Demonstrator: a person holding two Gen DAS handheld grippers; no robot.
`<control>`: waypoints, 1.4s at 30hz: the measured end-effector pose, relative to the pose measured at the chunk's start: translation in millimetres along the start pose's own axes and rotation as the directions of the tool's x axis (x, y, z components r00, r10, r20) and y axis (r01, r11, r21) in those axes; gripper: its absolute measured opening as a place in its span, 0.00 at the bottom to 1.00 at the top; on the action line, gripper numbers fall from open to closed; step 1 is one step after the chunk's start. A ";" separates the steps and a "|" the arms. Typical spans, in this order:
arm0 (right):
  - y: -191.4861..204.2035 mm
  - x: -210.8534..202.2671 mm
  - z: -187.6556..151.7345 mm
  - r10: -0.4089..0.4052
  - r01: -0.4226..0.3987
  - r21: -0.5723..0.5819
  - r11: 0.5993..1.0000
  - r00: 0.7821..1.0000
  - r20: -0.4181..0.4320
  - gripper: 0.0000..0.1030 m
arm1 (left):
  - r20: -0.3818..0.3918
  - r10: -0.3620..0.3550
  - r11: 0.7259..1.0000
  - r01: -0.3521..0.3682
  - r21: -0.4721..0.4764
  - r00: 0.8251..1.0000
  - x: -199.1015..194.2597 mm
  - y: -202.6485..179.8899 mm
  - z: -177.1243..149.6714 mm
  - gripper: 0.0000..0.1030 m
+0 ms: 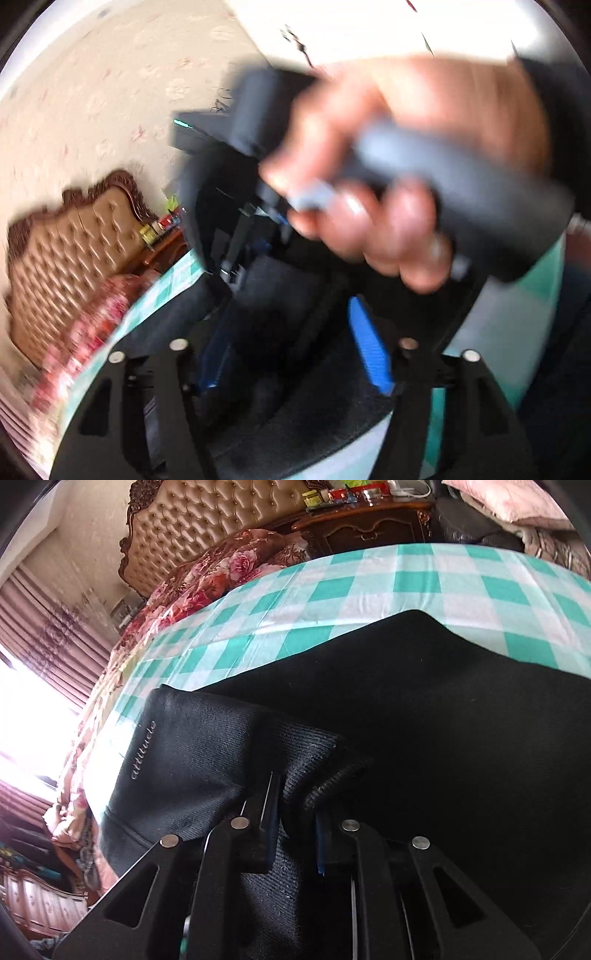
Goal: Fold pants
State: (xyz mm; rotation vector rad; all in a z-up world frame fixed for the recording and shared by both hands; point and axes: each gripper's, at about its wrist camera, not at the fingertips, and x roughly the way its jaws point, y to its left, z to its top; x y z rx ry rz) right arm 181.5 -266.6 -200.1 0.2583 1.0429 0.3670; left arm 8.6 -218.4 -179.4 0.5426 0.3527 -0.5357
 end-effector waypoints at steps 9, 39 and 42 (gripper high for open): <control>15.5 -18.5 -0.6 -0.055 0.056 -0.039 0.998 0.998 0.043 0.13 | -0.066 0.169 0.786 -0.175 -0.594 0.983 -51.7 156.7 -42.0 0.41; 92.1 17.6 -28.5 -0.348 0.379 -0.134 0.916 0.914 0.209 0.86 | -0.300 0.038 0.701 -0.239 -0.672 0.953 -16.0 182.1 -108.2 0.29; 87.9 31.7 -37.5 -0.374 0.409 -0.166 0.897 0.905 0.203 0.87 | -0.256 0.072 0.712 -0.229 -0.663 0.964 -20.4 193.5 -97.1 0.53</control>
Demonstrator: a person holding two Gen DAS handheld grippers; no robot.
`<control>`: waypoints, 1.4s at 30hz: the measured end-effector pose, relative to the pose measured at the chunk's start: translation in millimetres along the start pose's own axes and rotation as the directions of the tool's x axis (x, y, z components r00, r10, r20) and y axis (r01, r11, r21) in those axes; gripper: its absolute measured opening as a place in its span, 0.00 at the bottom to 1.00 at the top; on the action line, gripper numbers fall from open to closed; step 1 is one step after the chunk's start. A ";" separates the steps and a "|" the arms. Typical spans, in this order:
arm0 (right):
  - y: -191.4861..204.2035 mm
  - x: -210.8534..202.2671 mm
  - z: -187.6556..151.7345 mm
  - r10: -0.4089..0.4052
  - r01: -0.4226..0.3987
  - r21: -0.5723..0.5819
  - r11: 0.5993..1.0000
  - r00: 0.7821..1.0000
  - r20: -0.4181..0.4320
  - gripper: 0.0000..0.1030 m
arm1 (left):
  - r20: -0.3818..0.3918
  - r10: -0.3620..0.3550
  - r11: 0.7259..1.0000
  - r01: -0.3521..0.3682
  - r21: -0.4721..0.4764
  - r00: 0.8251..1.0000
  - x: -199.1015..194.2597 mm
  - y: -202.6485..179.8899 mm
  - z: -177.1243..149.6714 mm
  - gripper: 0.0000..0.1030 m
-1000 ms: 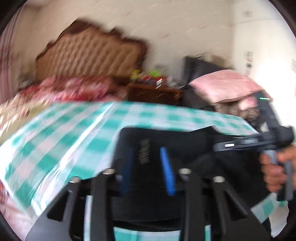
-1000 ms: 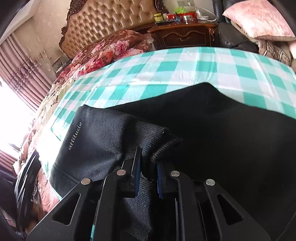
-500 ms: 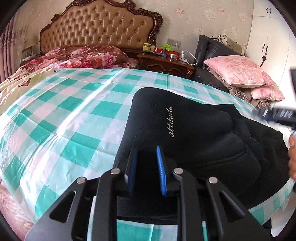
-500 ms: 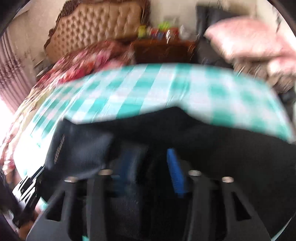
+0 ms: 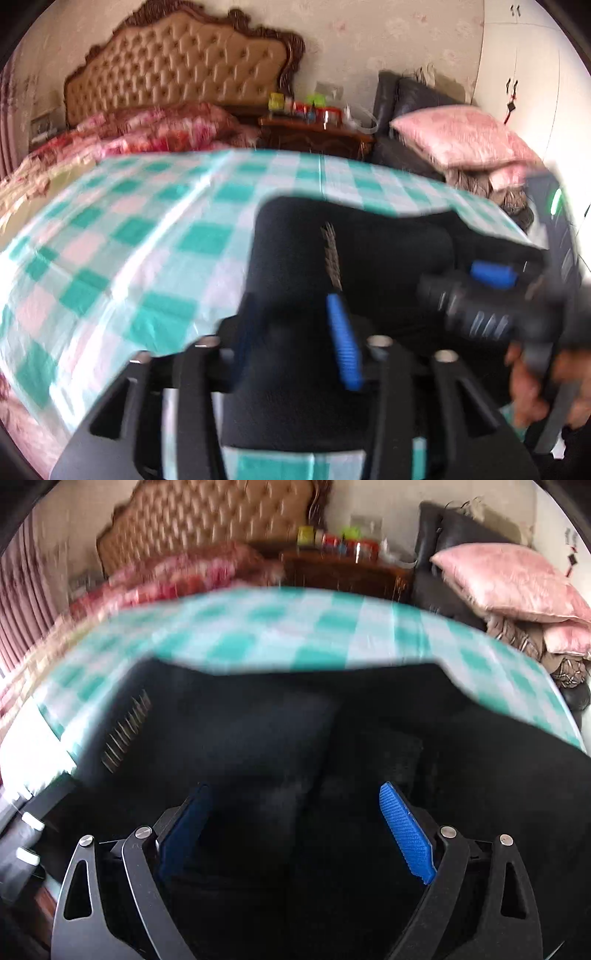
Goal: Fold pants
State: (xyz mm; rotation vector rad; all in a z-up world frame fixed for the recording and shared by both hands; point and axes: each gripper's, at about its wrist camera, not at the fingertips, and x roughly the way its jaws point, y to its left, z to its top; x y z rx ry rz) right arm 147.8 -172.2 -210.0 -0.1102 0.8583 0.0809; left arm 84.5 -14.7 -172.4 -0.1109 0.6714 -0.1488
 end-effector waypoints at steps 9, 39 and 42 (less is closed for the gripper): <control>2.9 0.4 -5.6 -0.014 0.014 -0.017 1.000 1.000 -0.005 0.88 | -0.179 -0.026 0.999 0.029 0.014 0.983 73.1 18.0 79.3 0.11; 6.2 1.9 -5.5 -0.017 0.017 -0.024 1.000 1.000 0.000 0.89 | -0.181 -0.041 0.986 0.069 0.152 0.983 17.8 -13.0 -13.0 0.19; 5.4 0.9 -4.7 -0.014 0.014 -0.024 1.000 1.000 -0.014 0.89 | -0.174 -0.009 0.984 0.040 0.175 0.985 20.9 -18.2 -14.4 0.19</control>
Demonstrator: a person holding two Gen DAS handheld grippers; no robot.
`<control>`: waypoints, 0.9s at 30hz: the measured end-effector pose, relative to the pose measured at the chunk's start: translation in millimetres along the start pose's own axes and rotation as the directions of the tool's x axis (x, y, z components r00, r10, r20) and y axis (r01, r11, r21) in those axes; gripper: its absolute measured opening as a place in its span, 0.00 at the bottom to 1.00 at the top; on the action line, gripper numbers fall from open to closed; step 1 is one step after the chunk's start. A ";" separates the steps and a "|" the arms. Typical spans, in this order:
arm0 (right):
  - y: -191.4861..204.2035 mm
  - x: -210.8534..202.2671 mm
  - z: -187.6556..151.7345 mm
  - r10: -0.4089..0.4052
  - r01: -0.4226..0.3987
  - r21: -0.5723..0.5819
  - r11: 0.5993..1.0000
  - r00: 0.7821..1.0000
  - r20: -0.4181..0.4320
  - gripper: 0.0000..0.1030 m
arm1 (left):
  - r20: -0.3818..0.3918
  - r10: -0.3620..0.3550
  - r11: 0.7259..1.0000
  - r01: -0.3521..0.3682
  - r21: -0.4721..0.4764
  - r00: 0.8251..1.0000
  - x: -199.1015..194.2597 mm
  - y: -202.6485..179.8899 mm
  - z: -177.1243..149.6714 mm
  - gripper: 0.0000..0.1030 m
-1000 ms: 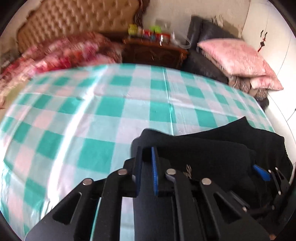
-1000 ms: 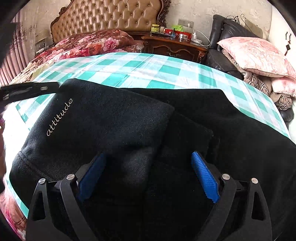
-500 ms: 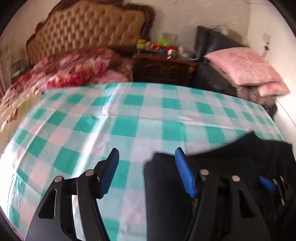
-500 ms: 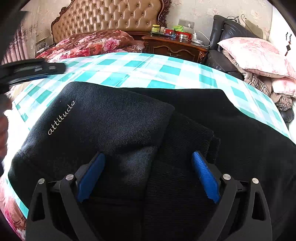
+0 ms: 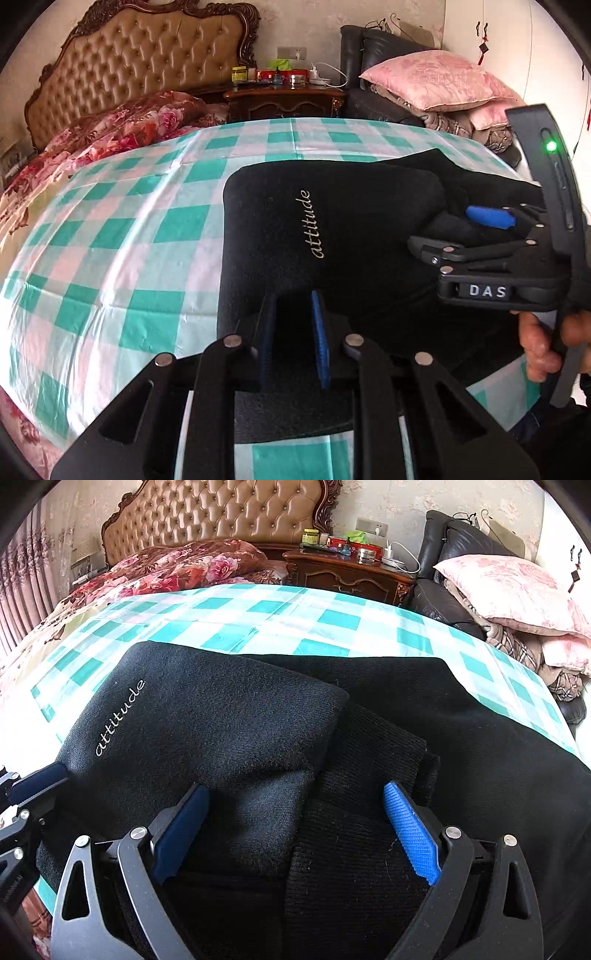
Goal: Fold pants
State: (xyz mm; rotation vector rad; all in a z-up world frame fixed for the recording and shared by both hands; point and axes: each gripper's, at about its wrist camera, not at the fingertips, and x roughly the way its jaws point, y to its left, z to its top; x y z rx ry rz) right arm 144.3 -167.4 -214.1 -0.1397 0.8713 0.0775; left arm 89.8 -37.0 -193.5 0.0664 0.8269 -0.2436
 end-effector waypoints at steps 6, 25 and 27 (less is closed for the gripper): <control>-4.6 -11.3 10.8 0.058 -0.052 0.054 0.997 0.993 -0.107 0.95 | 0.026 -0.021 0.999 0.022 -0.032 0.999 -1.5 4.1 -3.9 0.23; 2.3 -12.5 -7.3 0.029 -0.031 -0.023 0.999 0.996 -0.089 0.96 | 0.255 0.019 0.999 -0.029 0.036 0.967 -69.8 -1.1 -9.7 0.98; 2.6 -15.0 -9.9 0.032 -0.035 -0.035 0.999 0.997 -0.071 0.96 | 0.254 0.033 0.999 -0.030 -0.014 0.967 -71.6 12.9 -10.8 0.98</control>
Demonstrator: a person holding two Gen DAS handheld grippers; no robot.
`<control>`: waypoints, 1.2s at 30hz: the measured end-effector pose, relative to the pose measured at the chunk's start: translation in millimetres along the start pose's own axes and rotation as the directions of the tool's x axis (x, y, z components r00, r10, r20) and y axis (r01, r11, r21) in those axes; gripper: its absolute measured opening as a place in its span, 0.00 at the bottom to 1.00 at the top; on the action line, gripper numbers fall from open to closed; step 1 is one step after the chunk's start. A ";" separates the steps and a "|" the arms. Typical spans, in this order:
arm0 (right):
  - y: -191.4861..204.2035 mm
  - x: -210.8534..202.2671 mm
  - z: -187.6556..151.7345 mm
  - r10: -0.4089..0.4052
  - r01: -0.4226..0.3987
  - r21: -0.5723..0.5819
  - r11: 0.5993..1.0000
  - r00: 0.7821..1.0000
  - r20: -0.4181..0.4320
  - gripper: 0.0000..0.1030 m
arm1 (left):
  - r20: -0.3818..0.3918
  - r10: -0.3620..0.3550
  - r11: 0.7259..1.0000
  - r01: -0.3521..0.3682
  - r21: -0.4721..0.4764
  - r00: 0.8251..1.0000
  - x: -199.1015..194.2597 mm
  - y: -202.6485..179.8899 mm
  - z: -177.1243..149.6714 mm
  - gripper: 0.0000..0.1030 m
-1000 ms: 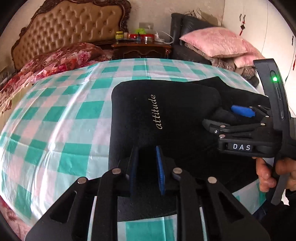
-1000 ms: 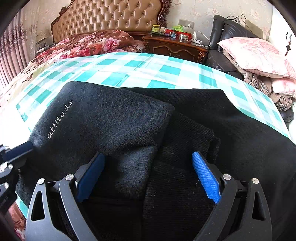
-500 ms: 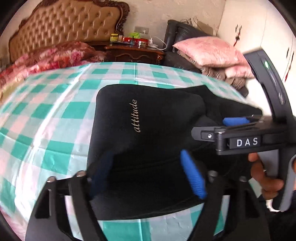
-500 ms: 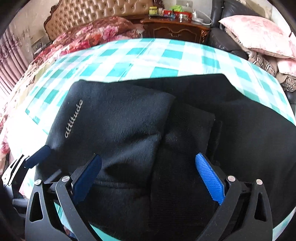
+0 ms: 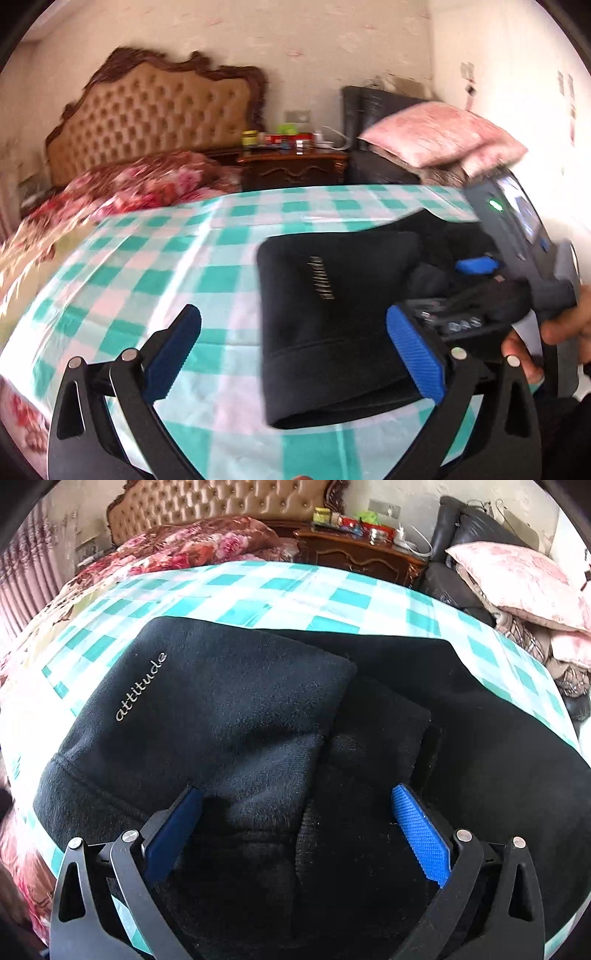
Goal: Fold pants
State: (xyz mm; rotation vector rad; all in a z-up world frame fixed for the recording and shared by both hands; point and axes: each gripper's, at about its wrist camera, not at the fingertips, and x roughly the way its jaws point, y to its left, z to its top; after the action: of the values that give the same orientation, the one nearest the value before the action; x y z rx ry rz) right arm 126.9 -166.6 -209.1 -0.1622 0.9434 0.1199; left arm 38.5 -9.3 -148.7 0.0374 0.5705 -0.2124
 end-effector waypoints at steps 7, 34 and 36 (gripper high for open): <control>0.7 -0.4 7.2 -0.018 0.019 0.018 1.000 0.998 -0.054 0.95 | -0.299 -0.107 0.972 0.037 -0.231 0.948 52.5 32.7 -19.5 0.98; 14.7 51.3 76.2 -0.096 0.089 -0.096 0.991 0.993 -0.069 0.92 | -0.295 -0.185 0.952 0.096 -0.292 0.937 63.0 33.7 -38.5 0.88; 15.4 50.2 75.5 -0.102 0.094 -0.107 0.990 0.993 -0.067 0.91 | -0.281 -0.208 0.945 0.119 -0.303 0.937 59.4 33.1 -33.3 0.73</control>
State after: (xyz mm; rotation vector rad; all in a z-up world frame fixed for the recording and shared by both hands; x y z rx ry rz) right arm 213.4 -135.6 -207.7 -0.3102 0.9997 0.0725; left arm 76.4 15.0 -209.5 -0.2607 0.9159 -0.2902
